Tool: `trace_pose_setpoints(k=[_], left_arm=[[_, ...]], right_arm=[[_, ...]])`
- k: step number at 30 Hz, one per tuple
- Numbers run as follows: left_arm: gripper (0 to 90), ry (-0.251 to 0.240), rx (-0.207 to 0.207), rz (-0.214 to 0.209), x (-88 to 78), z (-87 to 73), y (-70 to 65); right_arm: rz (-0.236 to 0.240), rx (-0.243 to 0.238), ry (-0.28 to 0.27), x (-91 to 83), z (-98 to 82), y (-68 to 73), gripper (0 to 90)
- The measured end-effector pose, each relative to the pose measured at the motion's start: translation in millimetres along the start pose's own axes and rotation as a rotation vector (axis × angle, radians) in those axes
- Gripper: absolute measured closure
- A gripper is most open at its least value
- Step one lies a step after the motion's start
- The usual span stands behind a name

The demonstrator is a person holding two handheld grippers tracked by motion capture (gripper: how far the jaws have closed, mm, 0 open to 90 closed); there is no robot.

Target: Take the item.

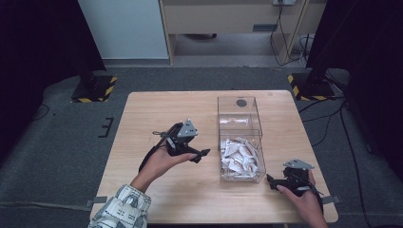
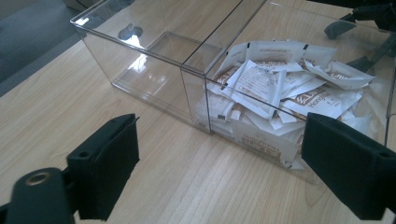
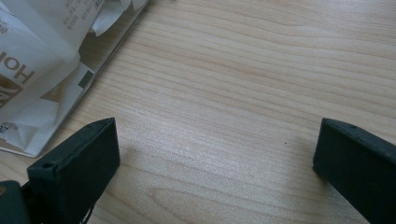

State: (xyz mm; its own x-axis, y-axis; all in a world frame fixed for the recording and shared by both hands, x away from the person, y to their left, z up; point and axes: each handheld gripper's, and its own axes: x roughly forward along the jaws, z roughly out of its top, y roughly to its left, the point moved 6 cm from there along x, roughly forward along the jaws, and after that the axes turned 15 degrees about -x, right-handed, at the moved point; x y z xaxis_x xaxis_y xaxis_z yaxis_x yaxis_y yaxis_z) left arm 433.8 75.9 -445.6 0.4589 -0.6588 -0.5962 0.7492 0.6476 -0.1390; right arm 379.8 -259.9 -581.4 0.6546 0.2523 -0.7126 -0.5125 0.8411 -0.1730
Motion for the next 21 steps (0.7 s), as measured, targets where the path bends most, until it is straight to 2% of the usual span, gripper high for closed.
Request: trace_pose_setpoints(k=[5,9,13,21], left_arm=[[17.7,-0.002,-0.001,-0.012,2.4,3.9,-2.7],[24.7,-0.012,0.014,-0.034,4.8,11.6,-11.5],[27.3,-0.012,0.031,-0.055,8.7,16.6,-21.3],[30.6,0.029,0.066,-0.088,28.5,17.1,-37.0]], right_arm=[[0.000,0.000,-0.001,-0.1,-0.2,0.1,0.8],[-0.001,0.000,-0.001,-0.2,-0.1,0.0,0.8],[-0.001,0.000,-0.001,-0.2,-0.2,0.1,0.8],[-0.001,0.000,-0.001,-0.2,-0.2,0.1,0.8]])
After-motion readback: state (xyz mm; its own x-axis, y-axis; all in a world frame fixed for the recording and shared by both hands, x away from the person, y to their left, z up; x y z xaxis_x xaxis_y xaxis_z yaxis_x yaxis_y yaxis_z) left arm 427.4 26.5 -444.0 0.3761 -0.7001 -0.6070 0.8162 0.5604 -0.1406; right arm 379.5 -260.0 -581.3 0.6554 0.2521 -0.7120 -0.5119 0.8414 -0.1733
